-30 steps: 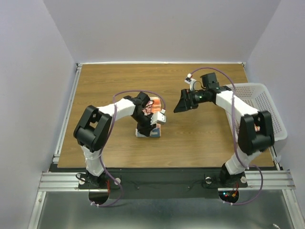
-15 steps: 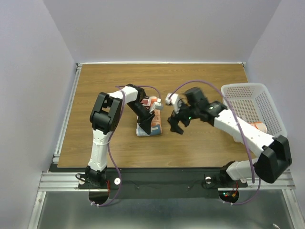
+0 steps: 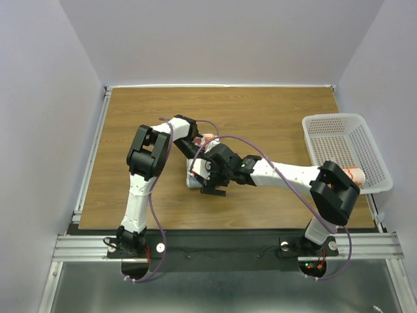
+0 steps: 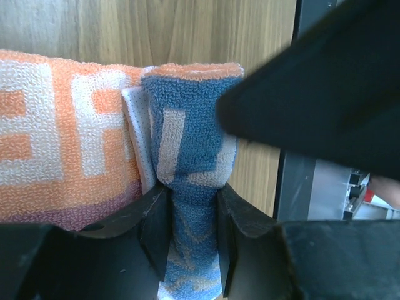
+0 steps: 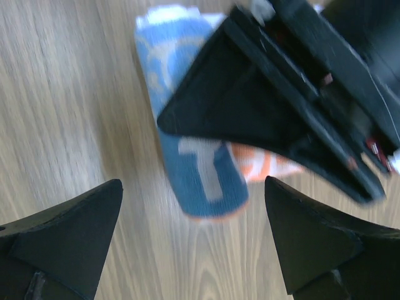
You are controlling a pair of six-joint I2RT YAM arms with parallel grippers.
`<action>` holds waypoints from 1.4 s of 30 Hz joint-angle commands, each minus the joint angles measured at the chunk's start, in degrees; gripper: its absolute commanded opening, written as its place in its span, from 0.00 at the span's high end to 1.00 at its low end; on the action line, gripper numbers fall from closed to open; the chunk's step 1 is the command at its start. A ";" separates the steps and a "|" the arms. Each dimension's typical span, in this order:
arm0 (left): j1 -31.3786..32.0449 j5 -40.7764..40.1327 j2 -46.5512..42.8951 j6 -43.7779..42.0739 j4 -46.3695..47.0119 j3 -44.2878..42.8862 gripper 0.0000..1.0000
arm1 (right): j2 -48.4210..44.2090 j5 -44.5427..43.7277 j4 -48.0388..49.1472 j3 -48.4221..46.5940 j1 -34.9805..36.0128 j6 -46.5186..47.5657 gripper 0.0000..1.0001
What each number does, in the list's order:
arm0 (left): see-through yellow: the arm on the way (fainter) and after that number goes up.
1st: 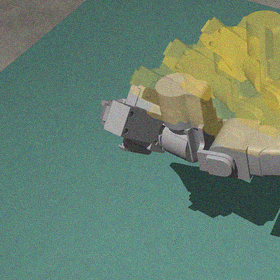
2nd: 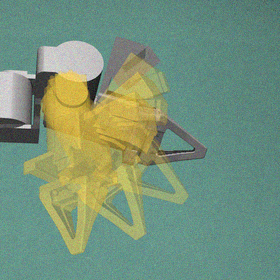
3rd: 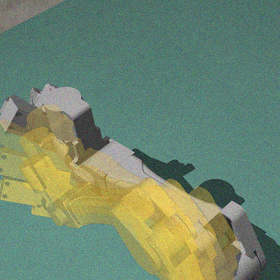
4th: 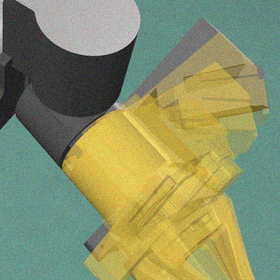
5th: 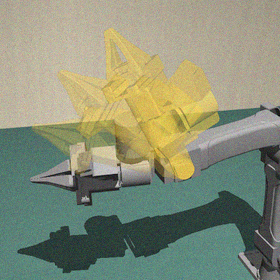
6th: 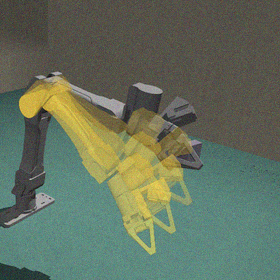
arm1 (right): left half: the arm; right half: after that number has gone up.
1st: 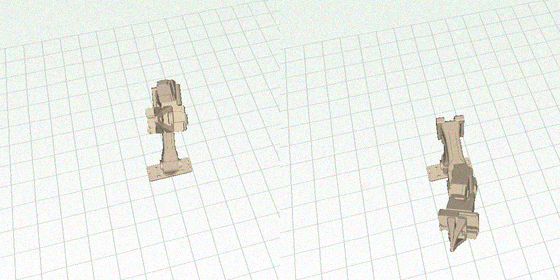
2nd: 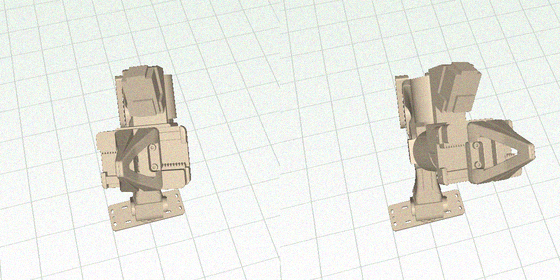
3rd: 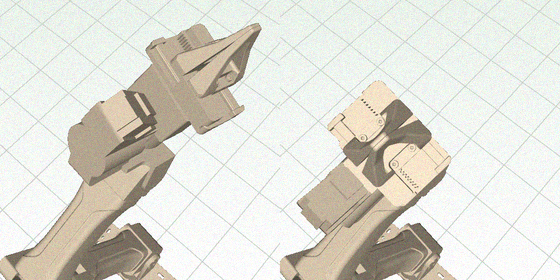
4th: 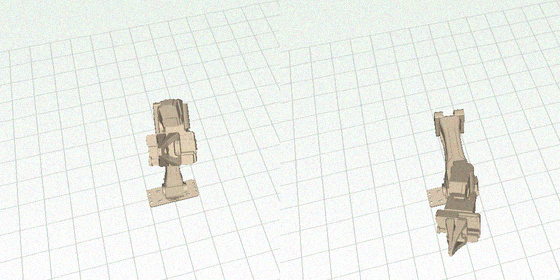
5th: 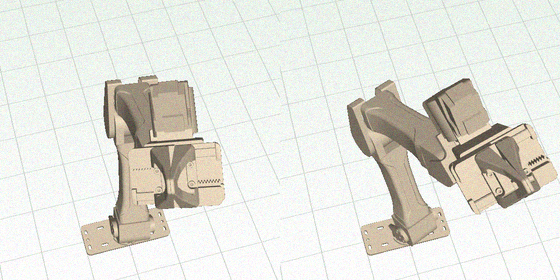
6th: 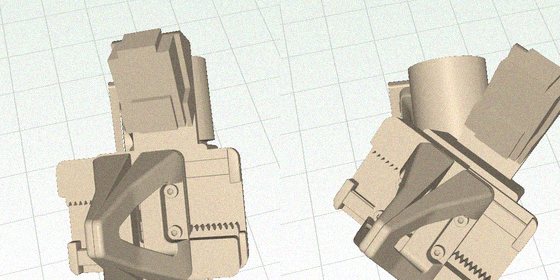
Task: Roll the towels
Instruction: Roll the towel
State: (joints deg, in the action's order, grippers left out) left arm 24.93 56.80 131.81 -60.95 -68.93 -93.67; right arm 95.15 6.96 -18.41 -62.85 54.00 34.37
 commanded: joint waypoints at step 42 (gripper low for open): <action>-23.79 -7.49 -47.73 -4.44 27.93 27.11 0.22 | 7.41 28.36 -12.08 0.71 -7.67 -16.17 0.99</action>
State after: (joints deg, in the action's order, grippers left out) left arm 0.78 47.77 97.80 -67.83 -51.64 -73.87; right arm 100.09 27.20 -19.86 -60.42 48.34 23.66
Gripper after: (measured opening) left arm 0.766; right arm 0.284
